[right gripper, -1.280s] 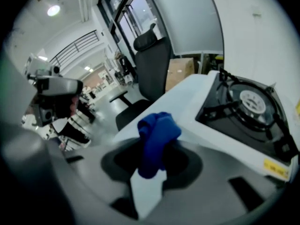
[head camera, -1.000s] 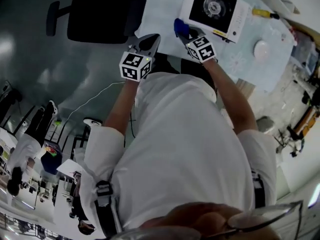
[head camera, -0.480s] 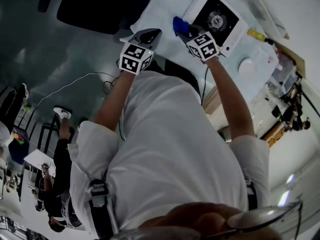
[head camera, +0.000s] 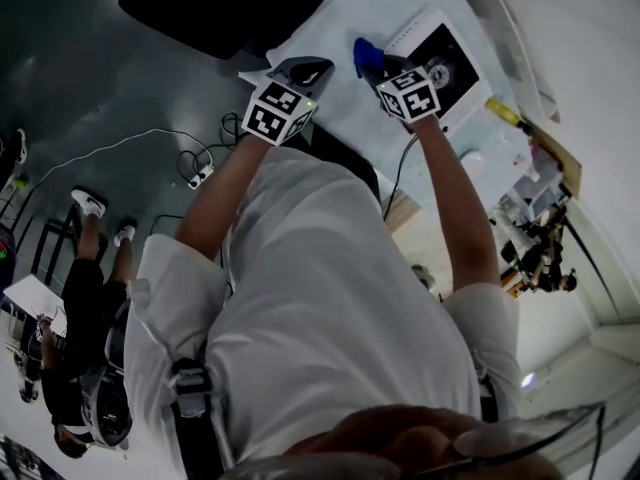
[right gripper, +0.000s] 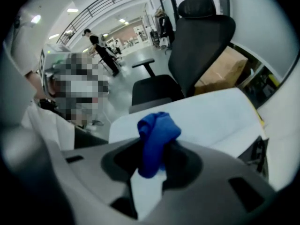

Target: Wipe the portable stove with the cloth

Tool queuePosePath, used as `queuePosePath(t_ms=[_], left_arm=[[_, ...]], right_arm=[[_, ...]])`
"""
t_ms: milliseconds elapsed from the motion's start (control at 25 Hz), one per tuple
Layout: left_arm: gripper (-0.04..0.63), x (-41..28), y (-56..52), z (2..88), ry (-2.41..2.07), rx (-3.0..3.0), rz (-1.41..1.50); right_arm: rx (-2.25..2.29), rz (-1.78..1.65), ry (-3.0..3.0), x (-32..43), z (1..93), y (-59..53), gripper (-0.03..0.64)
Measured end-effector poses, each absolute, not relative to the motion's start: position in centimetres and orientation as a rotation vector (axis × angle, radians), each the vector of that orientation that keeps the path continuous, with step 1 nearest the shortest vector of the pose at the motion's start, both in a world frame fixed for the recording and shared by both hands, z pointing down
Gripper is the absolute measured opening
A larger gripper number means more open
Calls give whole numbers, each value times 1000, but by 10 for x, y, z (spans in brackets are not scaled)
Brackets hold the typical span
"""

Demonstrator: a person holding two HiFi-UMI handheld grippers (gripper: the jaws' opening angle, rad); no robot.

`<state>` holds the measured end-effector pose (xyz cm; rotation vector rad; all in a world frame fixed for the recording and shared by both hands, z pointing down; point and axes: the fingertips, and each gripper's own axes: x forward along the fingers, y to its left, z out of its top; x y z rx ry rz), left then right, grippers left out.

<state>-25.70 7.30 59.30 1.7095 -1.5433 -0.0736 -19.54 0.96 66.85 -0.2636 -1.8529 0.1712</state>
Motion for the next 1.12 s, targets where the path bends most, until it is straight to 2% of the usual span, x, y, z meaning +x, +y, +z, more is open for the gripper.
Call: queuePosePath(t_ms=[360, 960, 1120], left_arm=[[32, -259, 66, 596, -1530, 1699, -93], [32, -264, 46, 599, -1517, 1716, -108], [32, -261, 38, 594, -1523, 1732, -125]], right_arm=[[-277, 61, -1616, -192, 694, -31, 132], [-244, -50, -1567, -209, 698, -90, 132], [-240, -175, -1546, -208, 697, -108, 132]])
